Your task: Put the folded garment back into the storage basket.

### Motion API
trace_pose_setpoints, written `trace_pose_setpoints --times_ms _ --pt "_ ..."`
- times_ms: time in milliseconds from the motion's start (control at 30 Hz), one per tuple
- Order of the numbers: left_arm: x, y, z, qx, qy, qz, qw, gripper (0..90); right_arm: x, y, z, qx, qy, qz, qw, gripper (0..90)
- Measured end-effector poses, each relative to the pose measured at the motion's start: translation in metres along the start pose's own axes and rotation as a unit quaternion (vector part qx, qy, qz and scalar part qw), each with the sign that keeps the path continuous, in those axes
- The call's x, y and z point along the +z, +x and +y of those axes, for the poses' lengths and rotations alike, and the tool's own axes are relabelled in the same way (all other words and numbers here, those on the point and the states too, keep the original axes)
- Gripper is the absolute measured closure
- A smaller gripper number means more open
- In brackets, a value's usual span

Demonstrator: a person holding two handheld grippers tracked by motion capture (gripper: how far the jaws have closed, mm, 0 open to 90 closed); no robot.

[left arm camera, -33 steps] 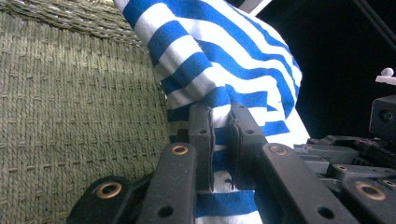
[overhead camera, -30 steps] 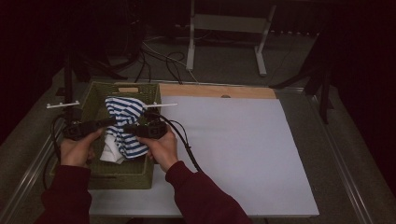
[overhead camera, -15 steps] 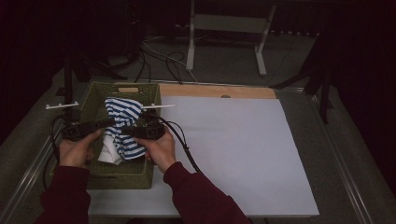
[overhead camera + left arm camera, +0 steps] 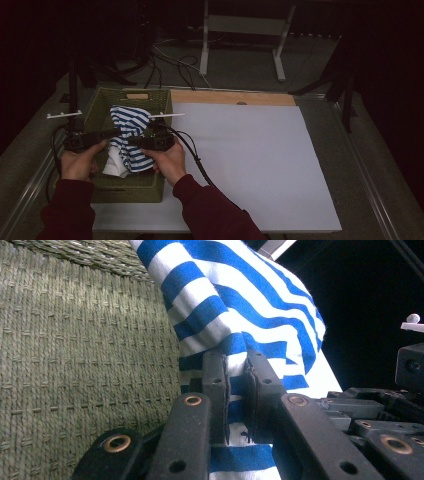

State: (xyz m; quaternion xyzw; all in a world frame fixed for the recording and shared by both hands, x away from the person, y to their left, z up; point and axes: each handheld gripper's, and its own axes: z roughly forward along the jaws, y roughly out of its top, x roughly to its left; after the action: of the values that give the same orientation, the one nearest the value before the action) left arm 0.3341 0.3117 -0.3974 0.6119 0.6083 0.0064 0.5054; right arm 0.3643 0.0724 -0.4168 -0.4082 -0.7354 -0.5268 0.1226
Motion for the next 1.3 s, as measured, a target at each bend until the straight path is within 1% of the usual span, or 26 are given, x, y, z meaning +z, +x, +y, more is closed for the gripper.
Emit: trace_pose_setpoints --times_ms 33,67,133,300,433,633,900,1233,1300 --pt "0.000 0.001 0.000 -0.001 0.000 0.000 1.0000 81.8 0.000 -0.001 0.000 -0.001 -0.001 0.000 1.0000 81.3" --pt "-0.001 0.001 0.000 -0.001 -0.001 0.001 1.0000 81.8 0.000 -0.001 0.000 0.003 -0.001 0.000 1.0000 81.3" --pt "-0.002 0.003 -0.001 -0.002 -0.002 0.003 1.0000 81.8 0.001 -0.002 0.000 0.001 0.000 -0.004 1.0000 81.3" --pt "-0.004 0.006 -0.001 -0.004 -0.001 0.006 1.0000 81.8 0.002 -0.004 -0.002 0.006 0.000 -0.010 0.9999 81.3" --pt "-0.006 0.008 -0.001 -0.004 0.000 0.010 0.9999 81.8 0.002 -0.006 -0.003 0.013 -0.002 -0.011 0.9999 81.3" --pt "-0.008 0.013 -0.001 -0.005 -0.003 0.013 0.9999 81.7 0.003 -0.009 -0.005 0.015 -0.001 -0.015 0.9998 81.2" --pt "-0.008 0.016 -0.001 -0.004 -0.003 0.013 0.9999 81.9 0.001 -0.010 -0.004 0.007 -0.003 -0.024 0.9997 81.2" --pt "-0.008 0.020 -0.002 -0.008 0.002 0.020 0.9998 81.9 0.001 -0.011 -0.004 0.004 -0.002 -0.033 0.9994 81.1" --pt "-0.008 0.022 -0.002 -0.008 0.006 0.024 0.9997 81.9 0.002 -0.011 -0.005 0.002 0.000 -0.037 0.9993 81.1"
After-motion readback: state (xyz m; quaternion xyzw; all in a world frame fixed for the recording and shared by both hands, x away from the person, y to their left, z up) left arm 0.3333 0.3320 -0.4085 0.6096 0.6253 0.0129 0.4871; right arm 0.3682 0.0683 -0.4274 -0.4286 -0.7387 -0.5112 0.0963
